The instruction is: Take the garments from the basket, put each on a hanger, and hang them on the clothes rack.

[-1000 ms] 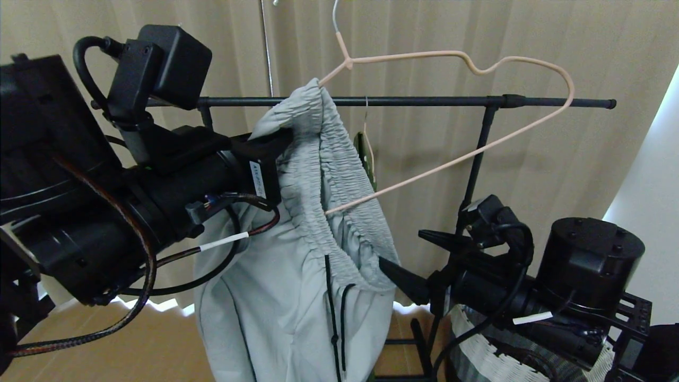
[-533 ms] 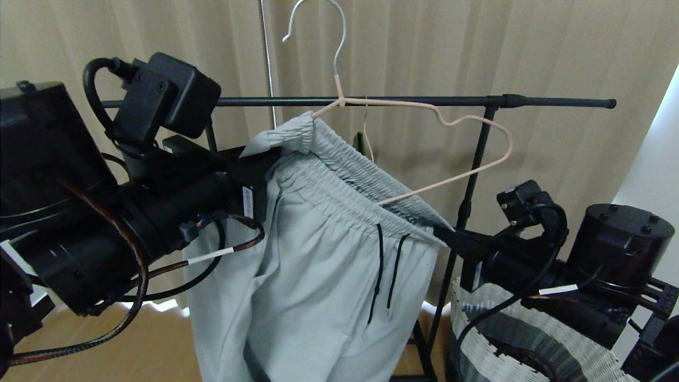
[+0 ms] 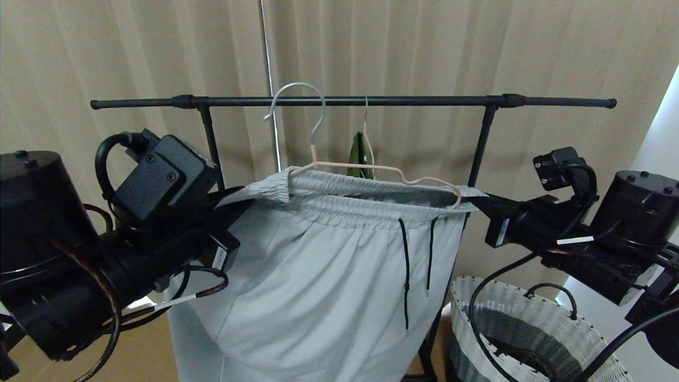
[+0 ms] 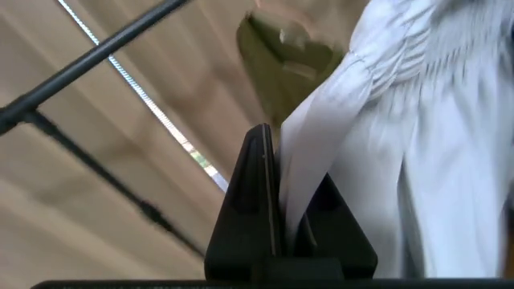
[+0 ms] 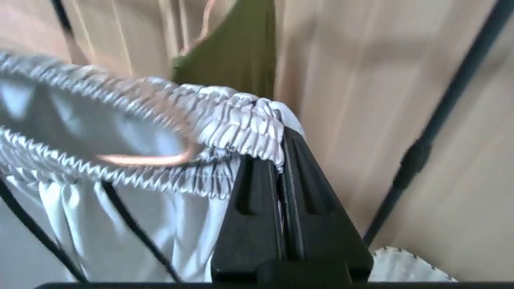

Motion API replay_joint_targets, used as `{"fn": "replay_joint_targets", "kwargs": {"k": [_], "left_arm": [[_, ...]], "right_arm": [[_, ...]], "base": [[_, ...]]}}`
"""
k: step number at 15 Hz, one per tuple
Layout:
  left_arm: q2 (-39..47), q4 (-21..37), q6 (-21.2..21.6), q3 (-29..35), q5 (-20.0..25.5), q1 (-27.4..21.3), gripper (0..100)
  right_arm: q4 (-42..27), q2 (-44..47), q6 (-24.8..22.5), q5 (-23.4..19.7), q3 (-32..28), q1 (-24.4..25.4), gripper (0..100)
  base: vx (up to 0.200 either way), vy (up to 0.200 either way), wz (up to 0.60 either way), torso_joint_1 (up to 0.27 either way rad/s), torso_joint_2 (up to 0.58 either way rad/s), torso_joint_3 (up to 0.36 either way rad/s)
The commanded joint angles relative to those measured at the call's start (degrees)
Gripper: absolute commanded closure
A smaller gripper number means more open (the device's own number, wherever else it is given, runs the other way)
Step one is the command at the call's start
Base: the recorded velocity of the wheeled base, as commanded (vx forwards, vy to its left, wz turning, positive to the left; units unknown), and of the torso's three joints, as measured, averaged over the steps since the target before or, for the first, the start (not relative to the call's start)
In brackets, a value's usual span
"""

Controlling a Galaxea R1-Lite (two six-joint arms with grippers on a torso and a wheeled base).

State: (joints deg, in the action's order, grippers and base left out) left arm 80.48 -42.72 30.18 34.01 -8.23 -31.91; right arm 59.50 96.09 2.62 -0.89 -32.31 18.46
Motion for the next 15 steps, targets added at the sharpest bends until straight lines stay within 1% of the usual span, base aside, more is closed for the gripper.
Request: {"fn": "replay_joint_targets", "kwargs": {"k": [1, 6, 7, 10, 11, 13, 15], "left_arm": [[-0.59, 0.09, 2.34, -1.67, -0.12, 2.3, 100], [-0.15, 0.09, 7.43, -2.99, -0.21, 4.58, 100], [0.38, 0.09, 9.37, -3.07, -0.21, 4.84, 100], [1.87, 0.0, 12.27, -3.16, -0.21, 4.49, 100], [2.84, 0.0, 13.15, -3.34, -0.12, 3.79, 100], [3.63, 0.0, 13.23, -3.51, -0.12, 3.17, 100], [3.98, -0.09, 12.88, -3.07, -0.82, 3.88, 100]], "right_arm": [[0.09, -0.02, 0.02, 0.1, -0.39, -0.18, 100], [-0.79, -0.9, 0.02, -0.25, -0.21, 0.44, 100], [-3.52, -1.69, -0.16, -0.34, -0.65, 2.64, 100], [-10.81, -3.1, -0.07, -0.34, -4.26, 8.61, 100], [-12.22, -2.57, -0.16, -0.25, -6.81, 11.25, 100], [-13.36, -2.22, -0.07, -0.25, -7.95, 13.62, 100], [-13.45, -2.66, -0.25, 0.19, -6.37, 14.41, 100]], "base": [[0.0, 0.0, 0.0, 0.0, 0.0, 0.0], [0.0, 0.0, 0.0, 0.0, 0.0, 0.0], [0.0, 0.0, 0.0, 0.0, 0.0, 0.0], [0.0, 0.0, 0.0, 0.0, 0.0, 0.0], [0.0, 0.0, 0.0, 0.0, 0.0, 0.0], [0.0, 0.0, 0.0, 0.0, 0.0, 0.0], [0.0, 0.0, 0.0, 0.0, 0.0, 0.0]]}}
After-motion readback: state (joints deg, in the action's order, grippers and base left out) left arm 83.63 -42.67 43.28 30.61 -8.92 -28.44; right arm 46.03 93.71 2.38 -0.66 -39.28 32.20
